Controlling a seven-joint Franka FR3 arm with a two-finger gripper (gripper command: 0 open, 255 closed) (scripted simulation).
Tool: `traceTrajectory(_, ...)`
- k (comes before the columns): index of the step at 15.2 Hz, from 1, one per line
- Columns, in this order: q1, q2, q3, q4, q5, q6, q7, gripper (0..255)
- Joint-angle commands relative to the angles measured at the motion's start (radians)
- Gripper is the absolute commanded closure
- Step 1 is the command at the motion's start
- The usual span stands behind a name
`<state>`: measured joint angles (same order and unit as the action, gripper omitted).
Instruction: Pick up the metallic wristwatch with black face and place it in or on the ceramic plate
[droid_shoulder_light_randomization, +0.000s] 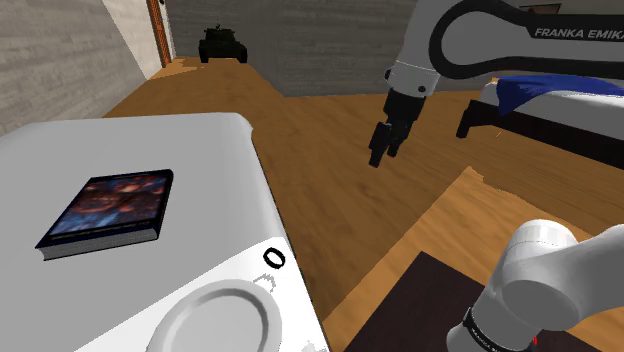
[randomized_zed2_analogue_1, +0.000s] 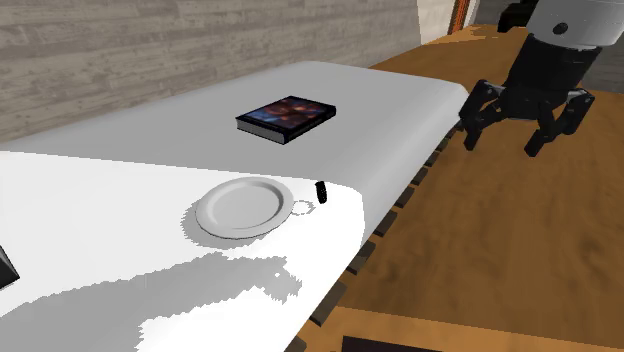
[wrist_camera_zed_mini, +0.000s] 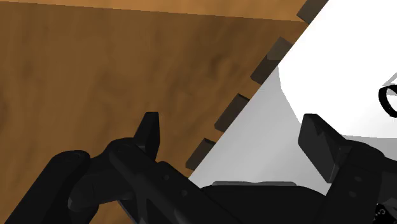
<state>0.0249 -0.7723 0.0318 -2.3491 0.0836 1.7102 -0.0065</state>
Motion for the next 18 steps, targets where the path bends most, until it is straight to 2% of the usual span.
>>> traceTrajectory(1, 0.000, 0.000, 0.000, 0.000, 0.000, 0.000, 0.000, 0)
traceTrajectory(10, 0.085, 0.172, 0.157, 0.011, 0.057, 0.149, 0.070, 0)
traceTrajectory(18, 0.140, 0.369, 0.297, 0.077, 0.061, 0.268, 0.142, 0)
